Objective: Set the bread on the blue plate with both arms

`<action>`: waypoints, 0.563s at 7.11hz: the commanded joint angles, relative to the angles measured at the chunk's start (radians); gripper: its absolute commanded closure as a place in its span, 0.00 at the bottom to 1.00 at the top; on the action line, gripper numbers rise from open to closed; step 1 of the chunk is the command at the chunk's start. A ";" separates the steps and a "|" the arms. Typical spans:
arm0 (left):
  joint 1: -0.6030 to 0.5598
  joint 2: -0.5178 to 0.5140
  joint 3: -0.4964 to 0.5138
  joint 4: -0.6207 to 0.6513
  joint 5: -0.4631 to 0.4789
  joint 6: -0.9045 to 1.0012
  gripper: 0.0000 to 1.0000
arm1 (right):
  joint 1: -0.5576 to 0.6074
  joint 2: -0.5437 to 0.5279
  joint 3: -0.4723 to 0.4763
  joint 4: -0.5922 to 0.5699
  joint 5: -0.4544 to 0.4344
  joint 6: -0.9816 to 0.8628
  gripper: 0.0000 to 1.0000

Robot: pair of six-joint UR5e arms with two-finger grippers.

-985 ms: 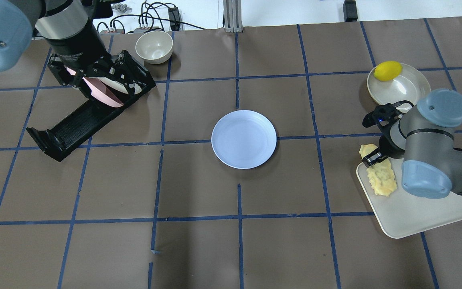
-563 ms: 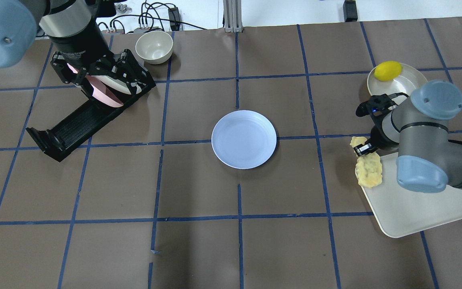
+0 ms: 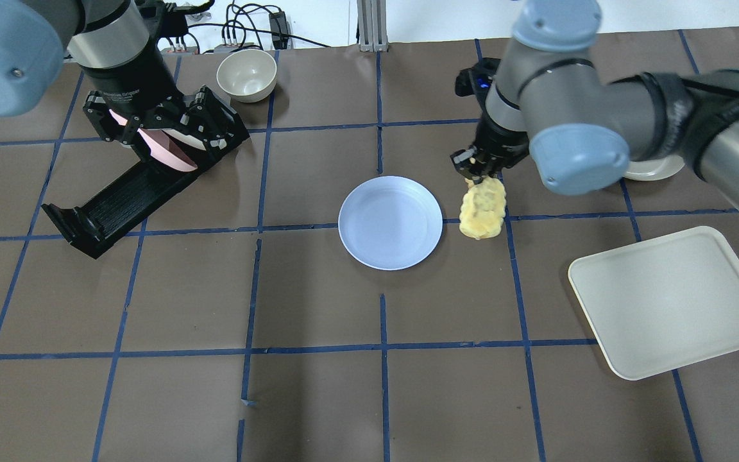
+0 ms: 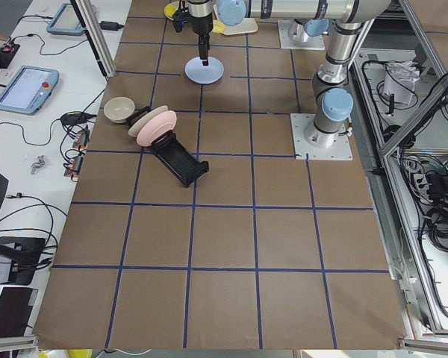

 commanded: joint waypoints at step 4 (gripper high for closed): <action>0.001 0.011 -0.007 0.000 -0.003 -0.005 0.00 | 0.187 0.292 -0.128 -0.155 -0.022 0.206 0.79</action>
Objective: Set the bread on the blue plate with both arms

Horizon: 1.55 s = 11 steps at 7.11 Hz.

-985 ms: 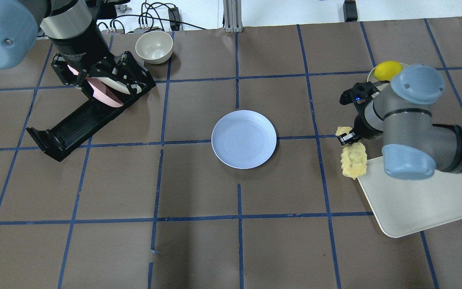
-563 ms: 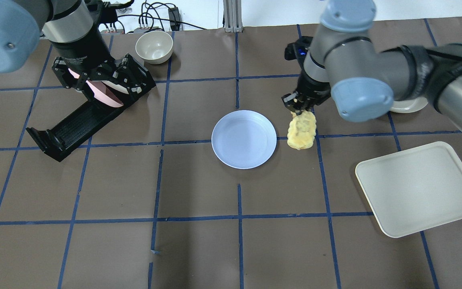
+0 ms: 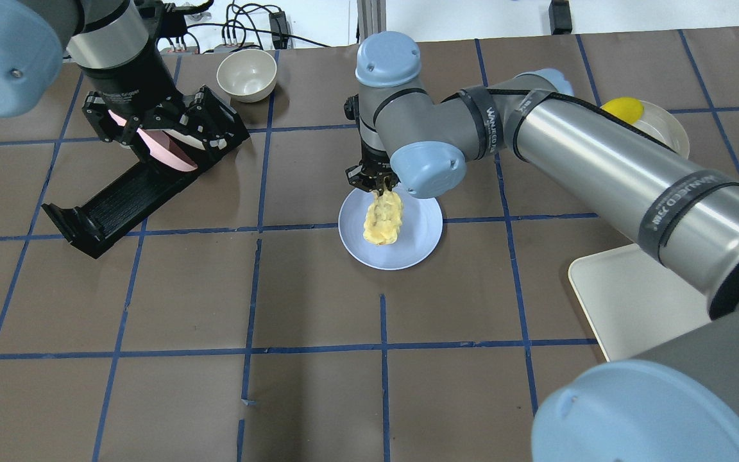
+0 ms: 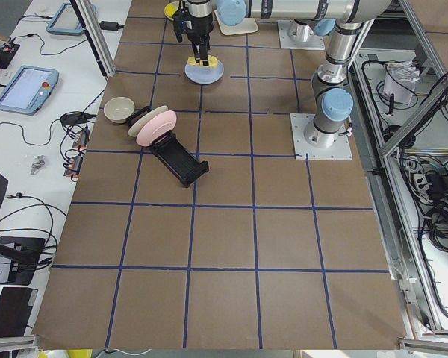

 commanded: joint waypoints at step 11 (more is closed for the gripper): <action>0.002 0.001 -0.003 0.001 0.001 -0.003 0.00 | -0.293 -0.321 0.270 0.023 -0.104 -0.272 0.00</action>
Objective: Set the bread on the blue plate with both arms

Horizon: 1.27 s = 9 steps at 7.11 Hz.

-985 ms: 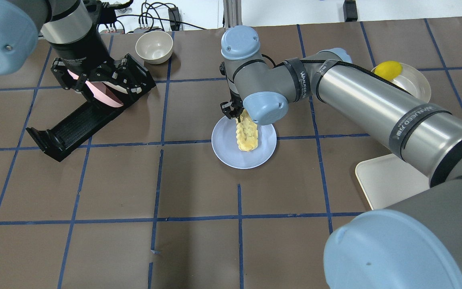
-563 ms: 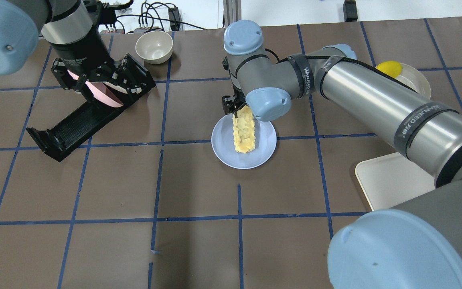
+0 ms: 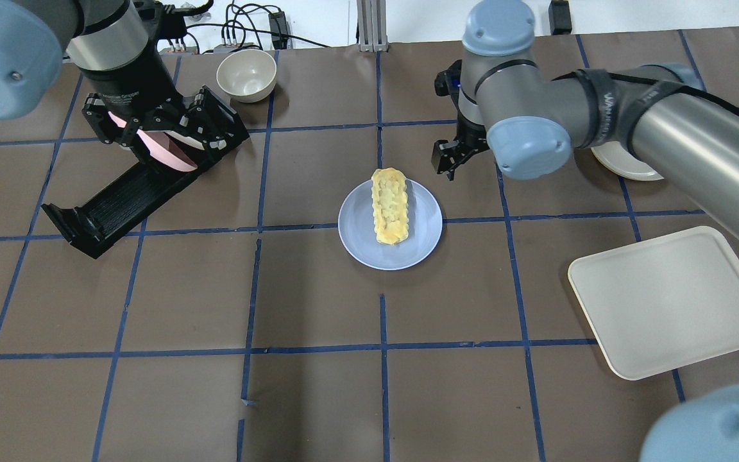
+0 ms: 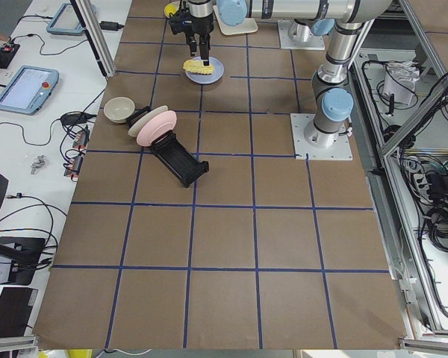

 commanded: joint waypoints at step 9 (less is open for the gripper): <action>0.004 0.002 -0.002 0.001 -0.001 0.000 0.00 | -0.090 -0.288 0.077 0.181 0.021 -0.018 0.00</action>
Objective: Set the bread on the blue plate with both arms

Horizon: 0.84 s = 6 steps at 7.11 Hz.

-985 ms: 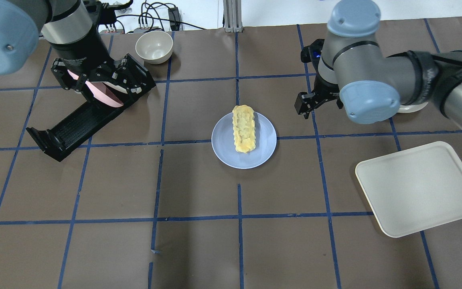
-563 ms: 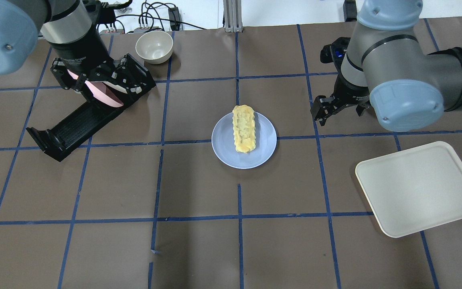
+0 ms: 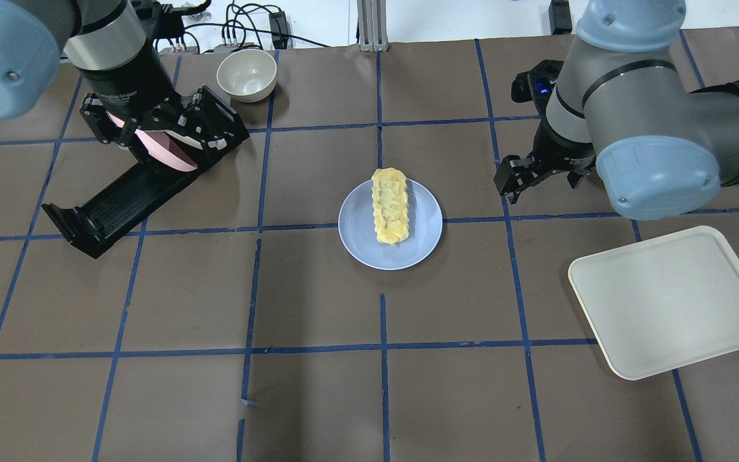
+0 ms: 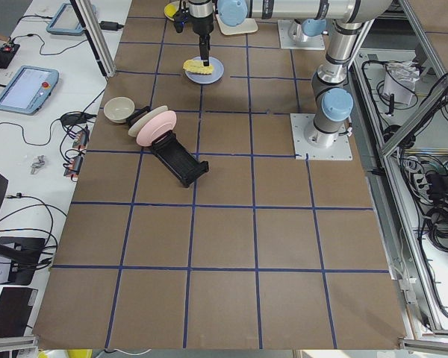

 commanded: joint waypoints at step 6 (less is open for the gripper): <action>0.000 -0.001 0.001 0.000 -0.001 0.000 0.00 | 0.002 0.005 -0.050 0.003 -0.003 -0.003 0.00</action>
